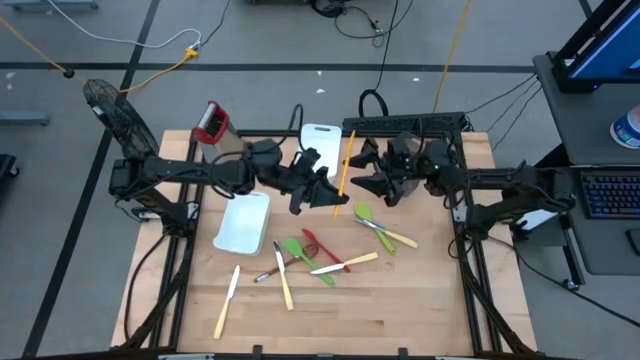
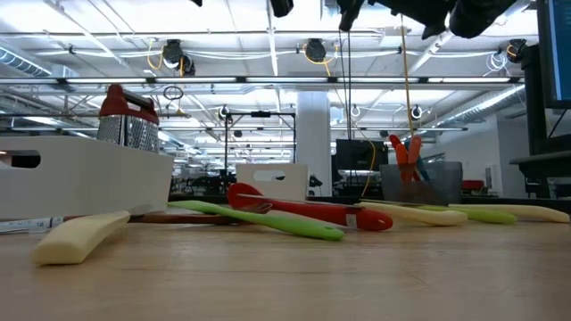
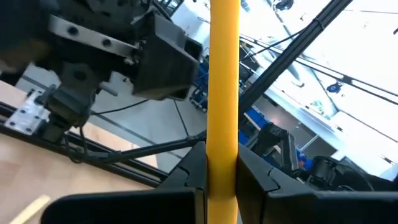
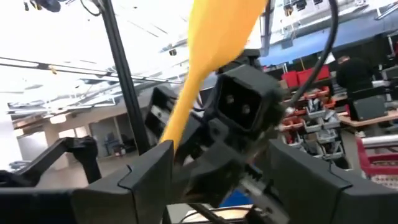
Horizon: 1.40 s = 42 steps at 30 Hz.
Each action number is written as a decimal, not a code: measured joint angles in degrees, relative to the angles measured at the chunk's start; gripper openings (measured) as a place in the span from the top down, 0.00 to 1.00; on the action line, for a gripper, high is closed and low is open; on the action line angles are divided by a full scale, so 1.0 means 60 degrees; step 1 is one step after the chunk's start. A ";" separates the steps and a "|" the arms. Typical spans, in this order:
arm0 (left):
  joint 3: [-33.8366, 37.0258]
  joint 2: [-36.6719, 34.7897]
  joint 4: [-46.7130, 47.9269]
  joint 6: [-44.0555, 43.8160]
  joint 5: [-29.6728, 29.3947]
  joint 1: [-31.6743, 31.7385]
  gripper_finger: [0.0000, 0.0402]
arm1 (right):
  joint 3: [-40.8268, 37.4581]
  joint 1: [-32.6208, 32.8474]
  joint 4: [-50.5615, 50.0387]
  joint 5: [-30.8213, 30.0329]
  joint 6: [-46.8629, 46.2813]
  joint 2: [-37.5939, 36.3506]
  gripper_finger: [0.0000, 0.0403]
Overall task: Pick & Place Kitchen Items
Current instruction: Put the yellow spatula into the black bin
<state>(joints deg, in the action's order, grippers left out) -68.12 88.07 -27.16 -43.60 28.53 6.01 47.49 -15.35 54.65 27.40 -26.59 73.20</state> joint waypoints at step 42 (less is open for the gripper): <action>0.0004 0.0739 -0.1755 -0.0801 0.0746 0.0064 0.91 | 0.1074 0.0266 -0.1137 0.1503 -0.0551 0.0285 0.59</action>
<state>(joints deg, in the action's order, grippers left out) -68.10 92.51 -37.69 -48.40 33.01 6.39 53.93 -13.76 47.83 36.42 -29.90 74.91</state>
